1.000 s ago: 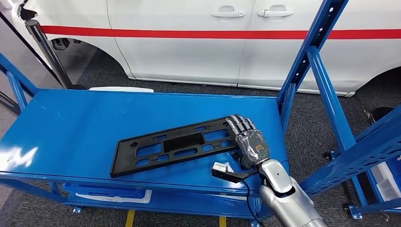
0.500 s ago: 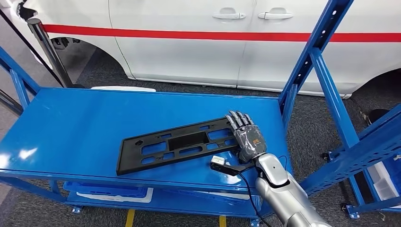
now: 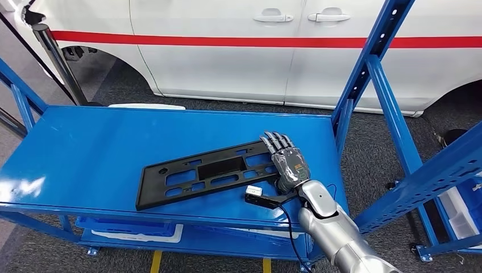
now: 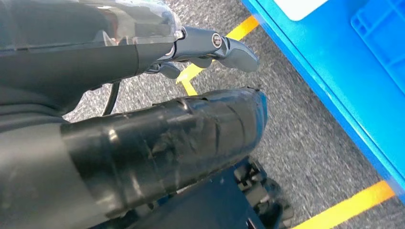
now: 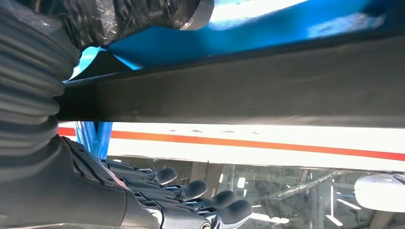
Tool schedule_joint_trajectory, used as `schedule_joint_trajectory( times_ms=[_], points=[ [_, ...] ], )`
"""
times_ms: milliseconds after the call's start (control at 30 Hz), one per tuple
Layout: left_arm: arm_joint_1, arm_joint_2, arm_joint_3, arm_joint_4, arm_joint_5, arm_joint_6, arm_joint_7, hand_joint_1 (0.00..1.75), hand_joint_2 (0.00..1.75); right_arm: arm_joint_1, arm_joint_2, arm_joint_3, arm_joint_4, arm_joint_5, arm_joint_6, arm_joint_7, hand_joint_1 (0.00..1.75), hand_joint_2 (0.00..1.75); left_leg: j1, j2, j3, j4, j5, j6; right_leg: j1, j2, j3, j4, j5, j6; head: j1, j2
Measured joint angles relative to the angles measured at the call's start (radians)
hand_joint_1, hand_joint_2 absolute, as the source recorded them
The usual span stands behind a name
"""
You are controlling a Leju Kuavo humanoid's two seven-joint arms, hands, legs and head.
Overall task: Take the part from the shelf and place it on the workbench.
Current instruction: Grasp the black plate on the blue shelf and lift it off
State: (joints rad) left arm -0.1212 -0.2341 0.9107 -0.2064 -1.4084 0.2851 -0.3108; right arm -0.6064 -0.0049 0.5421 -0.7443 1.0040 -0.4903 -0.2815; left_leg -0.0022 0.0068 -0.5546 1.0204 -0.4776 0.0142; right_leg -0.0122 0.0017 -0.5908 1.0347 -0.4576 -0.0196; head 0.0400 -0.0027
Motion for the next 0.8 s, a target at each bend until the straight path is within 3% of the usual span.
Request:
schedule_joint_trajectory(
  times_ms=[67,133,167,200,233,300,367,433,500,533,633,667,700,733,800],
  points=[
    [0.000,0.000,-0.004,0.000,-0.001,-0.002,0.001,0.00,0.00,-0.006,0.012,-0.001,0.013,-0.001,-0.008,-0.003,0.00,1.75,0.004,-0.001,-0.033,0.073,-0.048,-0.011,-0.004,-0.002,-0.001,-0.004,0.005,-0.009,-0.002,0.000],
    [0.001,0.000,-0.009,0.000,-0.004,-0.005,0.004,0.00,0.00,-0.011,0.021,-0.004,0.032,-0.003,-0.024,-0.010,0.00,1.75,0.009,-0.001,-0.094,0.204,-0.111,-0.019,-0.003,-0.004,-0.006,-0.004,0.006,-0.012,-0.003,0.000],
    [0.002,0.000,-0.011,0.000,-0.006,-0.006,0.006,0.00,0.00,-0.013,0.025,-0.006,0.043,-0.004,-0.035,-0.014,0.00,1.75,0.011,-0.001,-0.116,0.253,-0.126,-0.021,-0.002,-0.004,-0.007,-0.004,0.007,-0.013,-0.003,0.000],
    [0.003,0.000,-0.012,0.000,-0.008,-0.007,0.008,0.00,0.00,-0.016,0.029,-0.008,0.053,-0.004,-0.046,-0.018,0.00,1.75,0.012,-0.001,-0.122,0.267,-0.120,-0.022,-0.002,-0.003,-0.007,-0.004,0.007,-0.013,-0.003,0.000],
    [0.003,0.000,-0.013,0.000,-0.009,-0.007,0.009,0.00,0.00,-0.018,0.031,-0.009,0.062,-0.003,-0.054,-0.022,0.00,1.75,0.014,-0.001,-0.108,0.239,-0.095,-0.022,-0.002,-0.003,-0.006,-0.004,0.007,-0.013,-0.003,0.000],
    [0.002,0.000,-0.014,0.000,-0.012,-0.007,0.011,0.00,0.00,-0.025,0.035,-0.012,0.075,-0.002,-0.063,-0.026,0.10,1.75,0.014,-0.001,-0.042,0.104,-0.028,-0.017,-0.002,-0.001,-0.003,-0.004,0.008,-0.010,-0.003,0.000],
    [-0.001,0.000,-0.016,0.000,-0.015,-0.007,0.012,0.00,0.00,-0.031,0.037,-0.014,0.086,-0.002,-0.066,-0.027,0.84,1.75,0.011,-0.001,0.003,0.002,0.005,-0.009,0.000,0.001,-0.004,-0.003,0.010,-0.001,-0.003,0.000],
    [-0.002,0.000,-0.018,0.000,-0.017,-0.007,0.013,0.00,0.00,-0.034,0.037,-0.015,0.095,-0.002,-0.070,-0.028,1.60,1.75,0.005,-0.003,0.007,-0.014,0.007,0.000,0.000,0.002,-0.006,-0.007,0.015,0.012,-0.002,0.000],
    [-0.002,0.000,-0.021,0.000,-0.018,-0.008,0.014,0.00,0.00,-0.036,0.037,-0.017,0.105,-0.003,-0.077,-0.033,1.73,1.75,0.008,-0.002,0.009,-0.024,0.017,0.014,-0.001,0.001,-0.010,-0.003,0.012,0.024,-0.002,0.000],
    [-0.002,0.000,-0.023,0.000,-0.019,-0.008,0.014,0.00,0.00,-0.037,0.037,-0.019,0.110,-0.004,-0.080,-0.036,1.75,1.75,0.009,-0.001,0.009,-0.029,0.023,0.022,-0.001,0.001,-0.020,0.017,-0.004,0.028,-0.002,0.000],
    [-0.004,-0.001,-0.030,0.000,-0.019,-0.010,0.015,0.00,0.00,-0.038,0.037,-0.021,0.123,-0.004,-0.082,-0.043,1.75,1.75,0.008,0.001,0.002,-0.033,0.030,0.033,-0.002,0.001,-0.099,0.187,-0.098,0.034,-0.001,0.000],
    [-0.004,-0.001,-0.031,0.000,-0.019,-0.010,0.015,0.00,0.00,-0.038,0.037,-0.021,0.127,-0.004,-0.082,-0.043,1.75,1.75,0.007,0.001,0.000,-0.032,0.030,0.034,-0.002,0.000,-0.124,0.241,-0.116,0.035,-0.001,0.000],
    [-0.003,-0.001,-0.032,0.000,-0.019,-0.010,0.015,0.00,0.00,-0.038,0.037,-0.021,0.131,-0.004,-0.082,-0.044,1.75,1.75,0.006,0.001,-0.002,-0.030,0.030,0.034,-0.002,0.000,-0.134,0.264,-0.116,0.036,-0.001,0.000],
    [-0.003,-0.001,-0.032,0.000,-0.019,-0.010,0.015,0.00,0.00,-0.038,0.037,-0.021,0.135,-0.004,-0.082,-0.044,1.75,1.75,0.006,0.001,-0.002,-0.028,0.028,0.034,-0.003,0.000,-0.127,0.250,-0.096,0.036,-0.001,0.000],
    [-0.002,-0.001,-0.033,0.000,-0.019,-0.010,0.015,0.00,0.00,-0.044,0.037,-0.021,0.138,-0.005,-0.082,-0.045,1.75,1.75,0.006,0.000,-0.001,-0.019,0.022,0.030,-0.003,0.000,-0.069,0.133,-0.032,0.033,-0.001,0.000]
  ],
)
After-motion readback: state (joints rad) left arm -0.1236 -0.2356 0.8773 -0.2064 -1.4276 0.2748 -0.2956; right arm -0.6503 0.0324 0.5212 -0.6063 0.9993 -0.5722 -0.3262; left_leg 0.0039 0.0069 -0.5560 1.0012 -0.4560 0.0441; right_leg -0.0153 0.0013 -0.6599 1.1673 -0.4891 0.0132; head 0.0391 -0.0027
